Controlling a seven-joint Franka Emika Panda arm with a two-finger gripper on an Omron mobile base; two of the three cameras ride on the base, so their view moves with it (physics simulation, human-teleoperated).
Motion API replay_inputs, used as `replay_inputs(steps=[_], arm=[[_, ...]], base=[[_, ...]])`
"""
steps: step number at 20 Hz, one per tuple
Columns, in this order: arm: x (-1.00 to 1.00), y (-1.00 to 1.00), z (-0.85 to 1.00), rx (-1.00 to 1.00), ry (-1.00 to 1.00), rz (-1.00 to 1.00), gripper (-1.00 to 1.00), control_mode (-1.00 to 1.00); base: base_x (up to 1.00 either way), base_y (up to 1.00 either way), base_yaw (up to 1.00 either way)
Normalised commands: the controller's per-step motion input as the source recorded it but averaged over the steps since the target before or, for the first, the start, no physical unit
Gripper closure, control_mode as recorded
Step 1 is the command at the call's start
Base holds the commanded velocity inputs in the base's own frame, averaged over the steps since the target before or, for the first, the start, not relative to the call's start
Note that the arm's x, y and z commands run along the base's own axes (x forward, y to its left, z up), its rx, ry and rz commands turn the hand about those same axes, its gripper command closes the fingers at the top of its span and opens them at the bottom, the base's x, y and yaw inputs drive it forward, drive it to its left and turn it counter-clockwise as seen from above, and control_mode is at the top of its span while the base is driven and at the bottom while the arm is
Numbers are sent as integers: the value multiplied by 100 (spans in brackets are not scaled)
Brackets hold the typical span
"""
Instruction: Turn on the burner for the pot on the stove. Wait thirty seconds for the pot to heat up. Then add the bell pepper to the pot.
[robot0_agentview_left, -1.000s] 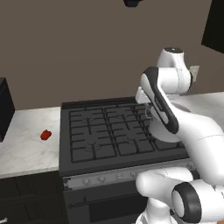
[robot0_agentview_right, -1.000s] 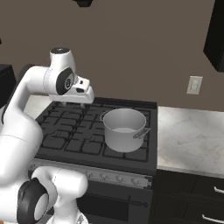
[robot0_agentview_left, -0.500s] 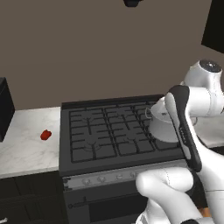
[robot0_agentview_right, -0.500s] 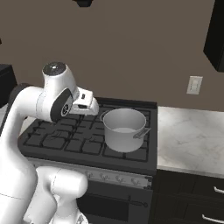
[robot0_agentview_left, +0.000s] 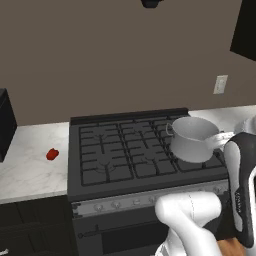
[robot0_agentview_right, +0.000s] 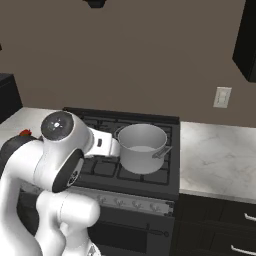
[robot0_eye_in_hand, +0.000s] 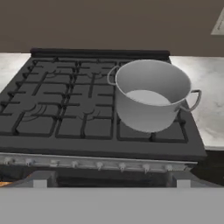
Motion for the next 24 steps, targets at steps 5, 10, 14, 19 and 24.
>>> replay_inputs(steps=[5,10,14,19,24], arm=[[-60,-45,1,13,-16,0,-100,-100],[-46,-29,0,15,-16,0,-100,-100],[-41,-23,0,13,-16,0,-100,-100],[-30,-22,0,12,-14,0,-100,-100],[-15,-23,-7,9,-15,0,-100,-100]], base=[[0,0,0],[0,0,0],[0,0,0],[0,0,0],[0,0,0]])
